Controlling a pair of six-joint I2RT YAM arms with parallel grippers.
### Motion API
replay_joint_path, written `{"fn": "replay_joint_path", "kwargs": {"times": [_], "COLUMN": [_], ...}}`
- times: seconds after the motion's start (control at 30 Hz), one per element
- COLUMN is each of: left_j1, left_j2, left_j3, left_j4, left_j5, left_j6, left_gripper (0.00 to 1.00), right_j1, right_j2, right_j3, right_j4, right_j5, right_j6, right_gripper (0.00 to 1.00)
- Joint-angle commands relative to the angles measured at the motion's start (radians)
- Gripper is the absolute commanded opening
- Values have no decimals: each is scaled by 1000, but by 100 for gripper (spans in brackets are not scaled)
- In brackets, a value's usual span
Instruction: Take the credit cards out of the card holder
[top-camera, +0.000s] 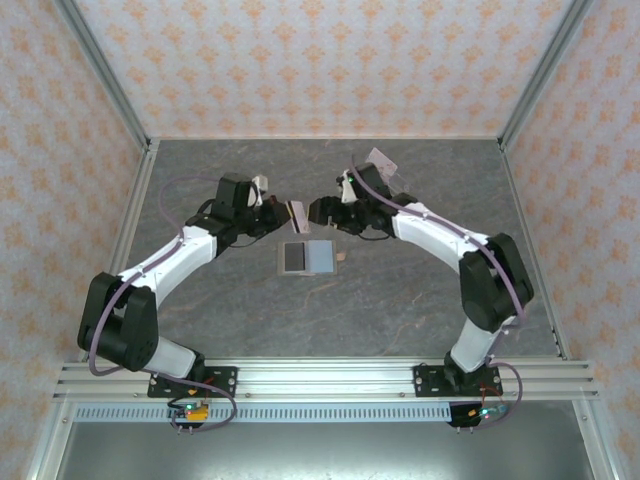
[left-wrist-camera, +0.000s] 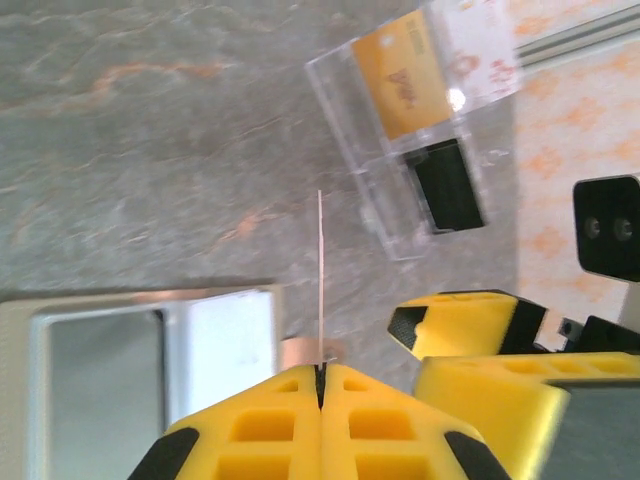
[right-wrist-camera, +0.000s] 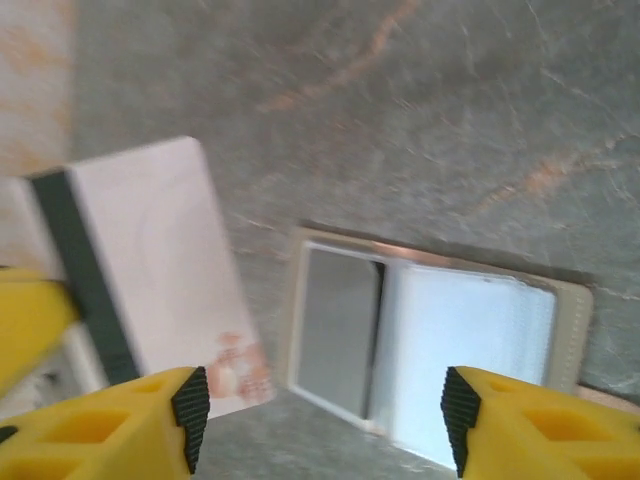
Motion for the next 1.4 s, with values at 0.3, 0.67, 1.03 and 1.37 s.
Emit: {"fn": "replay_joint_path", "kwargs": {"times": [0.3, 0.67, 1.03, 1.37], "left_j1": [12, 44, 57, 58], "left_j2": [-33, -31, -62, -60], "left_j3": [27, -11, -17, -17], "left_j4": [292, 402, 355, 335], "left_j5": [193, 245, 253, 247], "left_j6": [-191, -288, -257, -249], "left_gripper": [0, 0, 0, 0], "right_j1": [-55, -59, -81, -89], "right_j2": [-8, -42, -99, -111], "right_j3": [14, -24, -113, -160], "right_j4": [263, 417, 556, 611], "right_j5": [-357, -424, -382, -377], "right_j6": [119, 193, 286, 335], "right_gripper": [89, 51, 33, 19]}}
